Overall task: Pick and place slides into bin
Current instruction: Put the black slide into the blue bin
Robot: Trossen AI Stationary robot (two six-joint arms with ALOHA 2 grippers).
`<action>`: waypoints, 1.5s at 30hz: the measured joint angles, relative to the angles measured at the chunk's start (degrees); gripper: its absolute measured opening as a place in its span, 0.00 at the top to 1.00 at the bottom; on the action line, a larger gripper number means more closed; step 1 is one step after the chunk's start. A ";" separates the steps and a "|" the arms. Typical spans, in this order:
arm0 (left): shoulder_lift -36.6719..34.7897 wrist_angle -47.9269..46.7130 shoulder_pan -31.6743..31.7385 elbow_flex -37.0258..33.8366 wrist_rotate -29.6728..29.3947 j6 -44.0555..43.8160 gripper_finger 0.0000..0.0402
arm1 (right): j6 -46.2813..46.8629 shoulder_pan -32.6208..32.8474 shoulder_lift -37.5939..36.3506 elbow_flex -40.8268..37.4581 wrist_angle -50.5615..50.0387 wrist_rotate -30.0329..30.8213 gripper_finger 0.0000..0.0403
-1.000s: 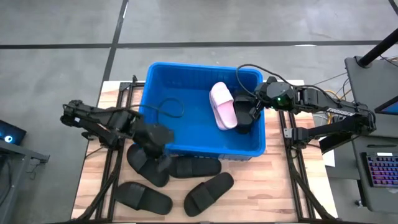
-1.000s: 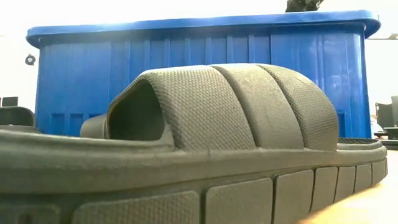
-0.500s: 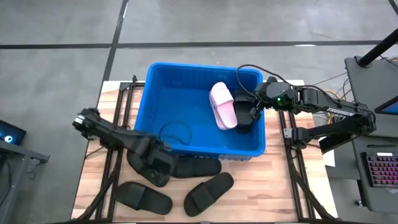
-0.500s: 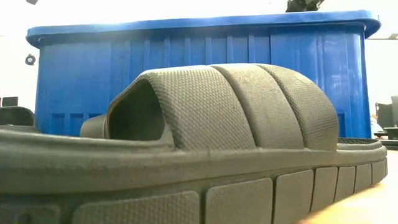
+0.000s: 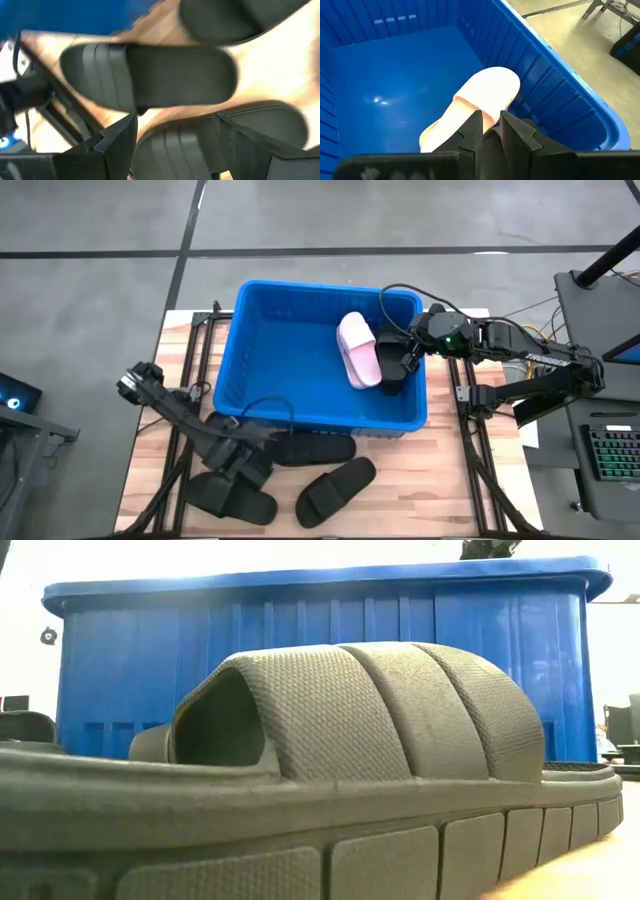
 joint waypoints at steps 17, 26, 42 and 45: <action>0.33 7.81 -5.23 -17.10 0.10 -14.86 0.39 | -1.09 0.00 0.00 -0.02 0.02 0.02 0.86; 3.11 8.55 -5.28 -22.59 0.08 -15.07 0.39 | -1.09 0.00 0.00 -0.02 0.02 0.04 0.86; 13.94 7.52 -5.28 -25.18 0.07 -15.02 0.45 | -1.05 0.00 0.00 -0.02 0.04 0.15 0.86; 14.12 7.46 -5.28 -25.33 0.07 -15.00 0.53 | -1.03 0.00 0.00 -0.02 0.02 0.13 0.86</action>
